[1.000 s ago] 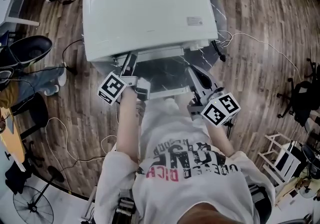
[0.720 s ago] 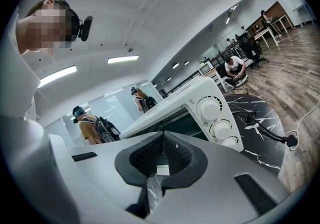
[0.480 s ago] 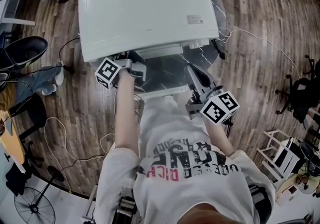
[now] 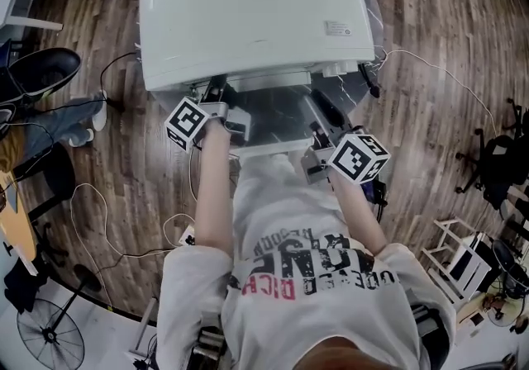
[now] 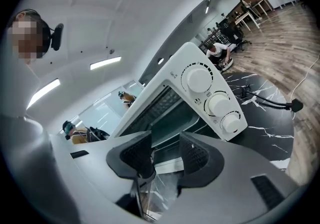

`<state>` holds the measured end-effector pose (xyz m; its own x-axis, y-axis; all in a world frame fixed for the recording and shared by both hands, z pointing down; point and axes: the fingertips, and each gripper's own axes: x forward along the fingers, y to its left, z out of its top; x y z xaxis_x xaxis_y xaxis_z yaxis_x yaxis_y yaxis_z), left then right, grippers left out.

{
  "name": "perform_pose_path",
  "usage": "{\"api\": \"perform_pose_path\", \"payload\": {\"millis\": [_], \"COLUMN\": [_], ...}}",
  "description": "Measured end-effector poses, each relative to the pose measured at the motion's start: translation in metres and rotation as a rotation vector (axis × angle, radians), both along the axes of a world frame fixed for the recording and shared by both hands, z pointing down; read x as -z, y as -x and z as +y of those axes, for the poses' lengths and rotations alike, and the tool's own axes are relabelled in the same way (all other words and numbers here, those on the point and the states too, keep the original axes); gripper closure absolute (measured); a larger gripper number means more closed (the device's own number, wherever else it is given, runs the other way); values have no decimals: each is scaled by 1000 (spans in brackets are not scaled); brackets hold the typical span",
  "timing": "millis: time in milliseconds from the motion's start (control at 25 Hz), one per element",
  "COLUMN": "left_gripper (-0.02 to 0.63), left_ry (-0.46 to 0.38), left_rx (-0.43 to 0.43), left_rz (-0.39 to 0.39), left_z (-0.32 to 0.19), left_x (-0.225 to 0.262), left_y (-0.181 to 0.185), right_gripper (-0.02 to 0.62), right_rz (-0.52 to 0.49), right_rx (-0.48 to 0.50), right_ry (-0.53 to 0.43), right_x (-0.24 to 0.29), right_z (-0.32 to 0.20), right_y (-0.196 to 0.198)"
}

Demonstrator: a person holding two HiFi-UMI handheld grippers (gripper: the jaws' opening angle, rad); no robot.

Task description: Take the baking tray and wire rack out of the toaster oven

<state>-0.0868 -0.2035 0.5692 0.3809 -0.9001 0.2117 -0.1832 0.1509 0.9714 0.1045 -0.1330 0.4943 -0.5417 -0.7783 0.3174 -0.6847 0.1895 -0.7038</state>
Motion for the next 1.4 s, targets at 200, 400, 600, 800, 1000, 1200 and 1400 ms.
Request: {"api": "perform_pose_path", "payload": {"millis": [200,400,600,800,1000,1200,1400], "left_gripper": [520,520,520,520,520,520,518], "left_ry": [-9,-7,-12,-13,-14,-12,-11], "left_rx": [-11,-14,-25,-37,-38,-49,-52], "left_rz": [-8,-5,0,0,-3,-20,-31], "left_z": [10,18,27,36,39,39,40], "left_x": [0,1,4,4,3,3,2], "left_y": [-2,-2,-5,-5,-6,-7,-8], "right_gripper": [398,379,379,379,379,449,460], "right_rz": [-8,-53,-63,-51,-5,23,14], "right_rx": [-18,-67,-108,-128,-140,-159,-154], "right_ry": [52,97,121,126,111,117,116], "right_x": [-18,-32,-42,-50,-56,-62,-63], "right_z": [-14,-27,-37,-46,-57,-60,-59], "right_y": [5,10,6,3,3,-1,-1]}}
